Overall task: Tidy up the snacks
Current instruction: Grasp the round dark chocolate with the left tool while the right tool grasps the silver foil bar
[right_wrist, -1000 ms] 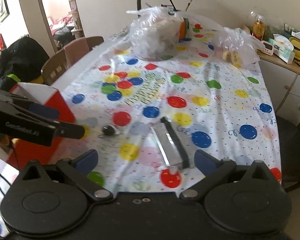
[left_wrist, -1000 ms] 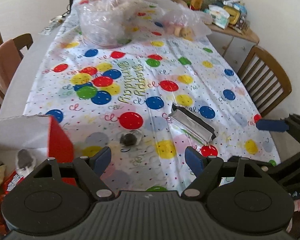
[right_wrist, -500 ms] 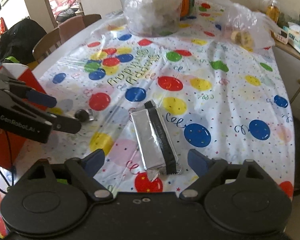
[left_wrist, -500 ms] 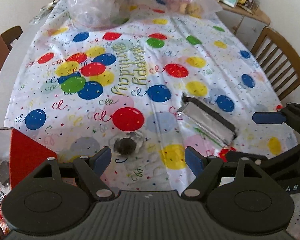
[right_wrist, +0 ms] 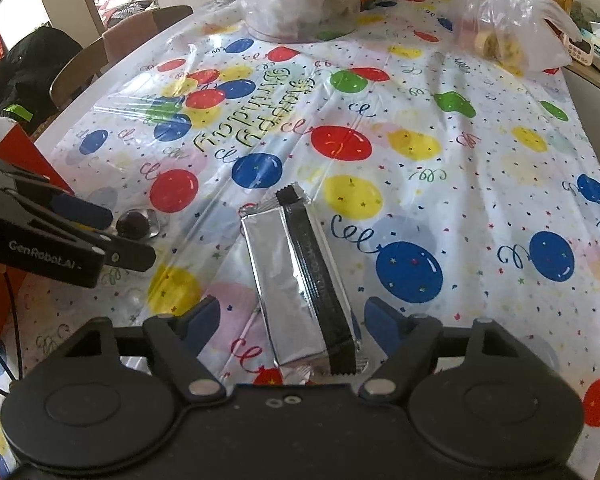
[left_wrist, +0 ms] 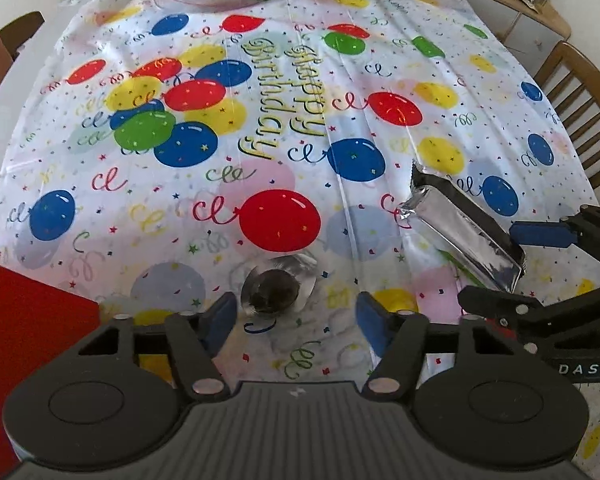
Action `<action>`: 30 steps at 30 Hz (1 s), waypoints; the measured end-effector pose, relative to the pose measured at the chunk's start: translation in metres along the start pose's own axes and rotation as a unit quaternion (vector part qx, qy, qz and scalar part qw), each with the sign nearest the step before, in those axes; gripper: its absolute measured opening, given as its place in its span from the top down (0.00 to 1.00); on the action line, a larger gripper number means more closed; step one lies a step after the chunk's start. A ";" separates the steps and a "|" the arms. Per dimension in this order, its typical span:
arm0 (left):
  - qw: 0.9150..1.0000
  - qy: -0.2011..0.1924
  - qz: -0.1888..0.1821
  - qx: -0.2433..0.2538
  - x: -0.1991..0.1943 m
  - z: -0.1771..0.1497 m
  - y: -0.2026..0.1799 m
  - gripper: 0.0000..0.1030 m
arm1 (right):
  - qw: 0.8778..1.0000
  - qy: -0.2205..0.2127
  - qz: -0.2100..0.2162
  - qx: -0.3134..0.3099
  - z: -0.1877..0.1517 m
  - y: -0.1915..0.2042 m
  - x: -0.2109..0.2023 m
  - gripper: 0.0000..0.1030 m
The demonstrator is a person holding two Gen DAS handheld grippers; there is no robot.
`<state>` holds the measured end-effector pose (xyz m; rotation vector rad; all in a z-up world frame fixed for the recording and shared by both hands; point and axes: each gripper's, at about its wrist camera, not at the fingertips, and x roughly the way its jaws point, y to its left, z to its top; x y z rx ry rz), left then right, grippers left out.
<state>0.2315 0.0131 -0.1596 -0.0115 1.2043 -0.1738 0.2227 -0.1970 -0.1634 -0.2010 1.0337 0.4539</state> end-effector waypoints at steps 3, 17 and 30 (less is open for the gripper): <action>1.000 -0.003 -0.001 -0.001 0.003 0.000 0.001 0.46 | 1.000 0.001 -0.001 0.000 0.002 0.000 0.004 0.30; 1.000 -0.023 0.000 -0.011 0.001 0.000 0.006 0.72 | 0.999 -0.010 -0.033 -0.029 0.000 0.010 0.008 0.58; 0.999 -0.020 -0.005 -0.027 -0.007 -0.018 0.006 0.73 | 1.000 -0.017 -0.025 0.000 -0.018 0.022 -0.014 0.60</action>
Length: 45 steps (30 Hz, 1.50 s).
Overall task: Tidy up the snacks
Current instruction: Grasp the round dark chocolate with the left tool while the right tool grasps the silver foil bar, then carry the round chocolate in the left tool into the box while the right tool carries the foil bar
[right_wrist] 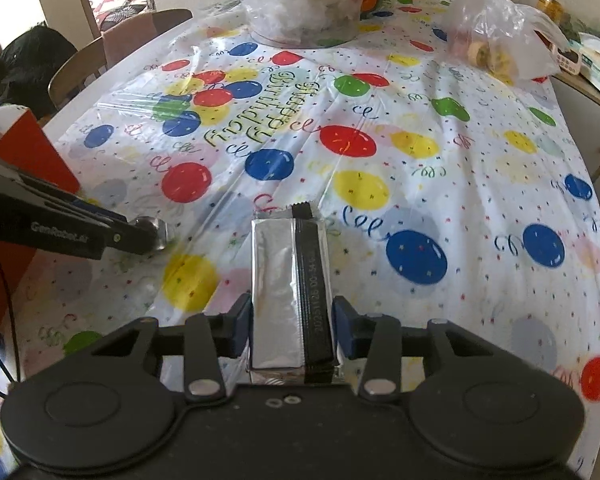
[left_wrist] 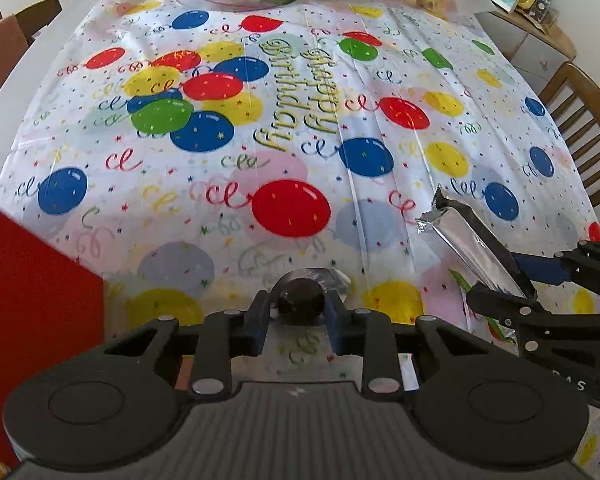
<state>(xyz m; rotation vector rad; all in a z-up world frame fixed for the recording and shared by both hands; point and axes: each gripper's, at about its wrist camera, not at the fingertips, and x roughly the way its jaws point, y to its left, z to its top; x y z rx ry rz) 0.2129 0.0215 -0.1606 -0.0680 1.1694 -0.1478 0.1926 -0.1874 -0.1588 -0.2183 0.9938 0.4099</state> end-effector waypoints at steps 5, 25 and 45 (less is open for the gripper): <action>1.000 0.002 -0.005 -0.003 -0.010 -0.014 -0.002 0.73 | 1.000 -0.003 0.008 0.020 -0.010 0.007 -0.017 0.60; 0.999 -0.034 -0.008 -0.004 -0.098 -0.063 -0.002 0.73 | 0.998 -0.047 0.019 0.028 -0.038 0.057 -0.105 0.60; 0.995 -0.099 -0.016 -0.001 -0.187 -0.081 0.055 0.72 | 0.994 -0.106 0.019 0.000 -0.012 0.149 -0.153 0.60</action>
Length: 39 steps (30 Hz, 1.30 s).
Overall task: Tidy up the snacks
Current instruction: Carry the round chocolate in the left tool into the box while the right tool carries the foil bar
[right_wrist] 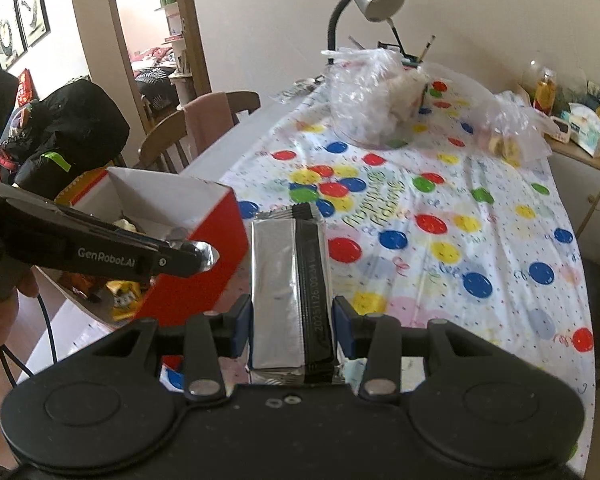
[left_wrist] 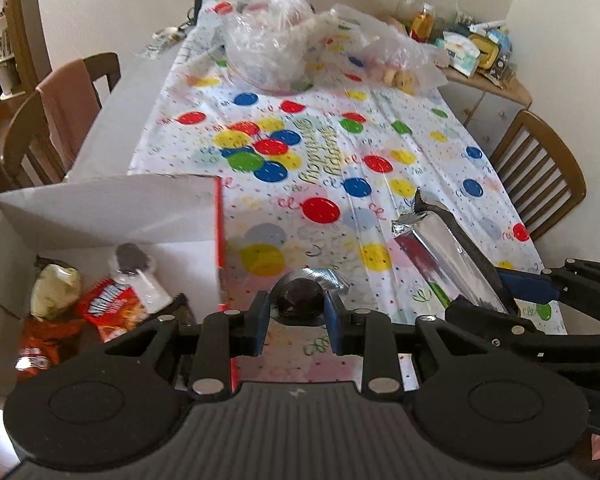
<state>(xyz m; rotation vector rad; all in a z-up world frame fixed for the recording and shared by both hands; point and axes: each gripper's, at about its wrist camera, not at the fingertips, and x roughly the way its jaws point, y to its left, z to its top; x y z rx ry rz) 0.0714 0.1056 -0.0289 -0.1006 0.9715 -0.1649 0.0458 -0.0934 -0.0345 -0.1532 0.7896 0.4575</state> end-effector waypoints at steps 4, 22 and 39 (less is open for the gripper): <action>1.000 -0.008 0.005 -0.002 -0.012 -0.001 0.019 0.73 | 1.000 -0.003 0.002 -0.005 0.008 0.020 0.005 0.60; 0.998 -0.025 0.036 -0.041 -0.039 -0.006 0.115 0.72 | 0.999 0.003 0.027 -0.042 0.039 0.101 0.045 0.60; 0.993 -0.004 0.083 -0.083 -0.019 -0.006 0.198 0.72 | 0.995 0.058 0.034 -0.069 0.050 0.147 0.115 0.60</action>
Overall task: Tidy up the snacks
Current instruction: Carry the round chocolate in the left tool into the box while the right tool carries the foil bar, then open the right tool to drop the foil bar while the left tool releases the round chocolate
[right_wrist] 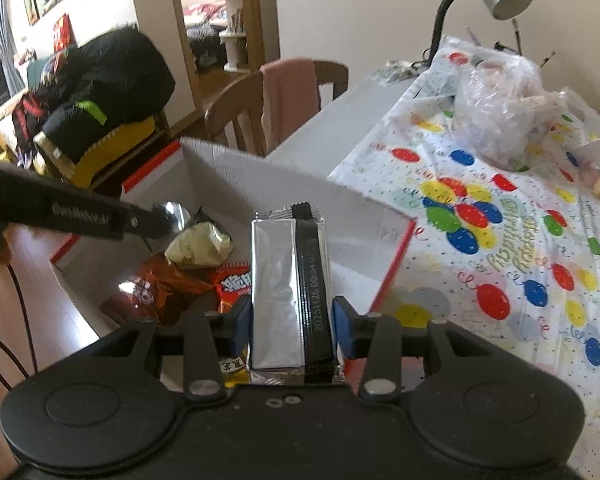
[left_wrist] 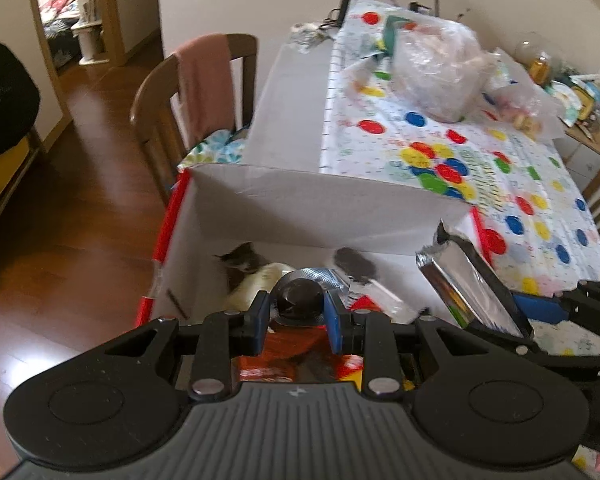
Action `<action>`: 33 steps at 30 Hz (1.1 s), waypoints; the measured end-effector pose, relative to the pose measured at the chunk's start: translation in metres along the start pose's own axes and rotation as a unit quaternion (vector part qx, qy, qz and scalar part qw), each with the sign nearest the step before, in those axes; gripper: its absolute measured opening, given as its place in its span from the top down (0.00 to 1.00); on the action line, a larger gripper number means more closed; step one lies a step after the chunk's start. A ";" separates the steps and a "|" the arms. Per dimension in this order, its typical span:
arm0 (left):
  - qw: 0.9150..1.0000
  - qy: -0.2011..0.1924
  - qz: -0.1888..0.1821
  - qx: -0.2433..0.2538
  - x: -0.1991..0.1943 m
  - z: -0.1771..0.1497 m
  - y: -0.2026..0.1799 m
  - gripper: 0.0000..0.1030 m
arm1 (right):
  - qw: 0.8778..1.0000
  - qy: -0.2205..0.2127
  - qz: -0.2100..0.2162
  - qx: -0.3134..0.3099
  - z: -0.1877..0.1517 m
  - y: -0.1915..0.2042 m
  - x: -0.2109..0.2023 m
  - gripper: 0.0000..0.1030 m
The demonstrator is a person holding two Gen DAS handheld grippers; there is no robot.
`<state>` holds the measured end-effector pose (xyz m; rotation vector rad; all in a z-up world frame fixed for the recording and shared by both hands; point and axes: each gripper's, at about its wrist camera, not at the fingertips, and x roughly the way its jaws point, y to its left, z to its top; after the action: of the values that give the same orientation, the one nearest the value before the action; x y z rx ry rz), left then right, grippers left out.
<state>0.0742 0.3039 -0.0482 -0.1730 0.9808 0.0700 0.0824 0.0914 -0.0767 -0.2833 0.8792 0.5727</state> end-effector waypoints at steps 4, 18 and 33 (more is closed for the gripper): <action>1.000 0.011 0.017 -0.014 0.013 0.000 0.016 0.72 | 1.000 0.017 0.001 -0.012 0.000 0.010 0.017 0.60; 0.997 0.049 0.058 -0.011 0.046 -0.012 0.035 0.72 | 0.998 0.058 -0.010 -0.037 0.001 0.027 0.063 0.60; 0.996 0.060 0.064 0.012 0.051 -0.020 0.025 0.72 | 0.998 0.066 -0.008 -0.018 -0.001 0.023 0.068 0.54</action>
<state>0.0828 0.3238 -0.1042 -0.0927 1.1115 0.1667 0.1025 0.1338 -0.1310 -0.3646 0.9926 0.5600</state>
